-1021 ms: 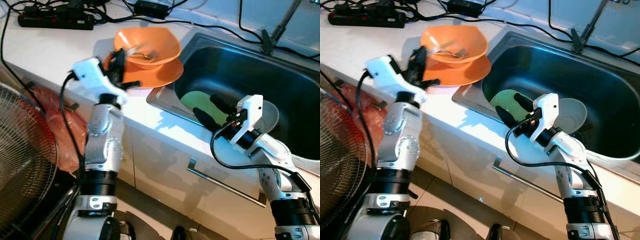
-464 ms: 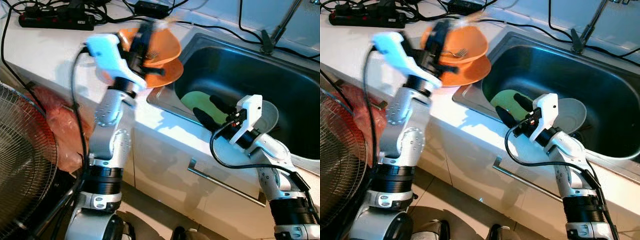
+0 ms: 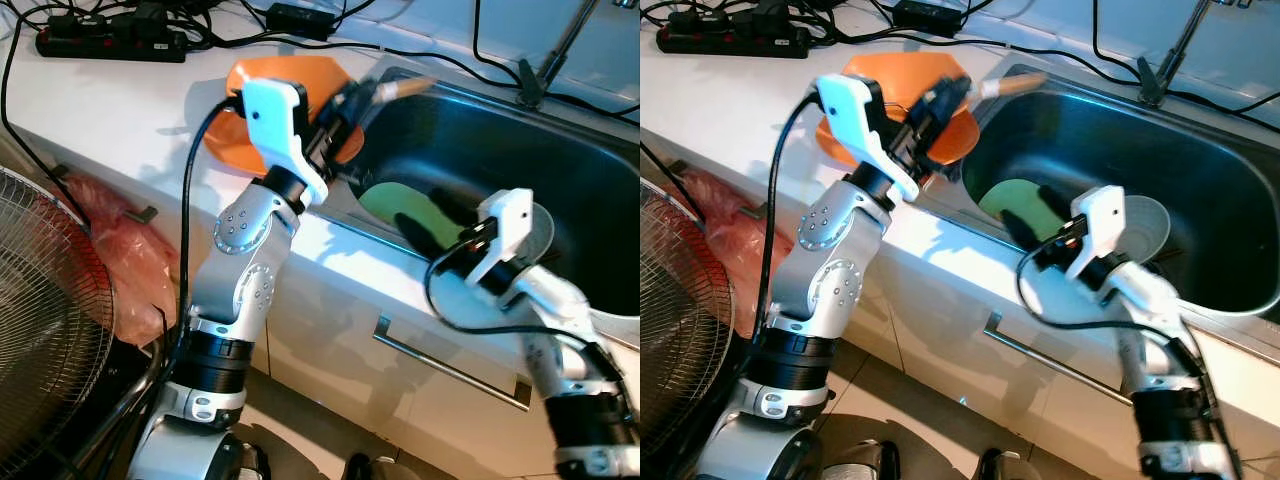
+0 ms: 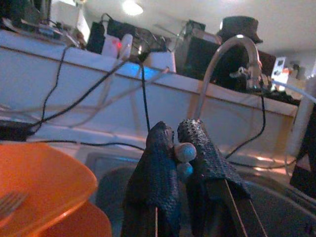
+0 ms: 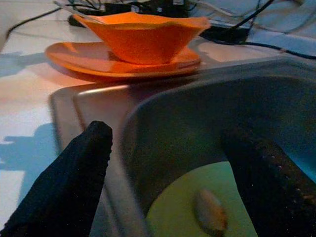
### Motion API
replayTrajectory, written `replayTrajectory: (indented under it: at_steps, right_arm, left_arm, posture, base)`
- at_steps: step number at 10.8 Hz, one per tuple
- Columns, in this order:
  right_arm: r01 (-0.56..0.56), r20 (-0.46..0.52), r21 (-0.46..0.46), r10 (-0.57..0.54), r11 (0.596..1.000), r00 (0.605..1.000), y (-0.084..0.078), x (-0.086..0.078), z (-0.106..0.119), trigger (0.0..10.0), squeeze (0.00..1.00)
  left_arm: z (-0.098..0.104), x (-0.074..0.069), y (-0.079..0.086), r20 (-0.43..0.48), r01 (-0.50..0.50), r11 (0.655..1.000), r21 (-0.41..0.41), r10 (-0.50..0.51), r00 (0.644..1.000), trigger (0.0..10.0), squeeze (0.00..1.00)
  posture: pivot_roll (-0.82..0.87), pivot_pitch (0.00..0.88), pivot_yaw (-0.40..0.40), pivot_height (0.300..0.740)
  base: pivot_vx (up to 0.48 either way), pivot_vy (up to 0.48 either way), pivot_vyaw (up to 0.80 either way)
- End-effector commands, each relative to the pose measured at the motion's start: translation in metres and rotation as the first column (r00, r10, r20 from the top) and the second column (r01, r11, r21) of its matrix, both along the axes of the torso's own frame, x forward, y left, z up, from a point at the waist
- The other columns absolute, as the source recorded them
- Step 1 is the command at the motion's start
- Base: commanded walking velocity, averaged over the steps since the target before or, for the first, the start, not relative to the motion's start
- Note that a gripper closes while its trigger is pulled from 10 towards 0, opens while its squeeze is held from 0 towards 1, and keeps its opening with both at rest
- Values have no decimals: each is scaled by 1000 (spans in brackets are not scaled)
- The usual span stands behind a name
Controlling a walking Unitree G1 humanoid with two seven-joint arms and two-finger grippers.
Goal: Kitchen organization
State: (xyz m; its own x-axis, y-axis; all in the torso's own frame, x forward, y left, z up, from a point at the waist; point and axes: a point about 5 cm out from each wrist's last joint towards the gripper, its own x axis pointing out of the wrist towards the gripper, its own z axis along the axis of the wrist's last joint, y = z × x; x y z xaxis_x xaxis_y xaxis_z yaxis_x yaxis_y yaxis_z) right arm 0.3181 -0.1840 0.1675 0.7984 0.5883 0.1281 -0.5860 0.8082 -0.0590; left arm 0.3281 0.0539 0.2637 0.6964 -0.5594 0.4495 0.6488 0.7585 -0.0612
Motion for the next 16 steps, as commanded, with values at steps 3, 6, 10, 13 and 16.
replayTrajectory:
  at_steps: [3, 6, 10, 13, 16]
  right_arm:
    - [32, 47, -2, -32, 999, 998, -17, -1, 14, 10000, 0]
    - [47, 62, 29, -49, 998, 997, -36, -8, 22, 10000, 0]
    - [31, 54, 57, -35, 998, 998, -42, -16, 22, 10000, 0]
    - [1, 40, 72, -4, 997, 999, -46, -25, 22, 10000, 0]
    - [-27, 26, 68, 26, 997, 999, -49, -31, 22, 10000, 0]
  left_arm:
    - [-7, -2, -7, -27, 67, 997, 31, -67, 997, 10000, 0]
    - [-23, 9, -16, -107, 116, 993, 17, -114, 988, 10000, 0]
    - [-34, 19, -40, -171, 209, 978, -4, -207, 963, 10000, 0]
    - [-35, 27, -64, -206, 253, 967, -20, -251, 946, 10000, 0]
    - [-38, 32, -72, -225, 265, 964, -17, -261, 939, 10000, 0]
  posture:
    - [53, 139, -46, 740]
    - [33, 139, -35, 740]
    - [12, 139, -19, 740]
    - [-5, 141, -10, 740]
    - [-23, 143, -1, 740]
  base:
    - [0, 0, 0]
    - [0, 0, 0]
    - [0, 0, 0]
    - [0, 0, 0]
    - [0, 0, 0]
